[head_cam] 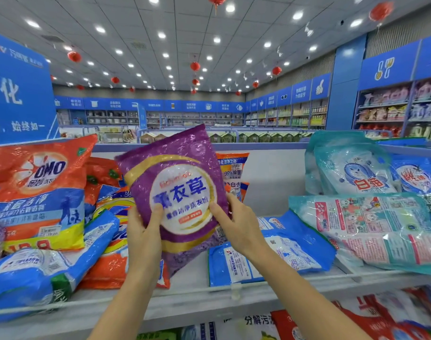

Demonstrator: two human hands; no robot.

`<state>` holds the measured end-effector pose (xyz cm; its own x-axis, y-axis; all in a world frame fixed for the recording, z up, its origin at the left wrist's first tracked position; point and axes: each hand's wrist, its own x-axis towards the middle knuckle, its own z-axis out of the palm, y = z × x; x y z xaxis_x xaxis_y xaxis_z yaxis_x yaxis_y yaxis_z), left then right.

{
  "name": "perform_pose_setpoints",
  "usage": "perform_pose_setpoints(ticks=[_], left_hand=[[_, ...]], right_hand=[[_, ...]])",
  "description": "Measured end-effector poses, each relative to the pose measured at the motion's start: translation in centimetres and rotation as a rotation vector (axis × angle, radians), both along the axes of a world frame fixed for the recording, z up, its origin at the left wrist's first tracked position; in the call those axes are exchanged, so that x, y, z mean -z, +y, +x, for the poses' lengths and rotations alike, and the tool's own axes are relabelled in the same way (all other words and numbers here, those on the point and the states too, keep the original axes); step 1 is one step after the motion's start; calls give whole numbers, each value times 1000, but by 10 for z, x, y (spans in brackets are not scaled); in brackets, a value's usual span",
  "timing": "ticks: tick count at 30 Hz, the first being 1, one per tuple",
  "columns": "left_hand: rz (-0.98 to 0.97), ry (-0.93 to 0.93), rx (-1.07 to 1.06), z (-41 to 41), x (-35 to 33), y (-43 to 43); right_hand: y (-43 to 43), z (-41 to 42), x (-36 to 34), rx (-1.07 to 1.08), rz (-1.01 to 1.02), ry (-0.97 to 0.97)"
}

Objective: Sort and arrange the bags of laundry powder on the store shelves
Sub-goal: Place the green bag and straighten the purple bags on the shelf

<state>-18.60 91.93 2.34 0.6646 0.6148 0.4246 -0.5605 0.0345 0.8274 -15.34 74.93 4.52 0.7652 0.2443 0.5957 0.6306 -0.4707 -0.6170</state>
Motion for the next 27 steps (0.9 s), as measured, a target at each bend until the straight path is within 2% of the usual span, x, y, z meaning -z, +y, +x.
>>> perform_pose_setpoints(ticks=[1,3,5,7,9,11,14,18,24,27], left_hand=[[-13,-12,-26,-1,-6,4],[132,13,-230,-2,-21,13],[345,42,-450,-4,-37,16],[478,4,-578,-9,-57,20],[644,-64,-692,-16,-77,26],[869,-112,-597,-18,-98,27],[1127,-31,-271,-13,-114,10],[1031,-157,-190,-8,-124,1],[1039,-177,-162,2,-134,4],[1048,-208,-154,5,-135,2]], right_hand=[[-1,0,2,59,-70,-108],[-2,-2,6,119,-141,-250],[-3,-4,6,84,-91,-240],[-6,-4,3,68,-51,-226],[-10,-2,-1,86,-105,-289],[-13,-2,-3,126,-215,-378],[-17,-3,-2,130,-262,-364],[-21,0,3,126,-225,-368],[-28,1,10,148,-183,-325],[-24,0,22,133,-64,-318]])
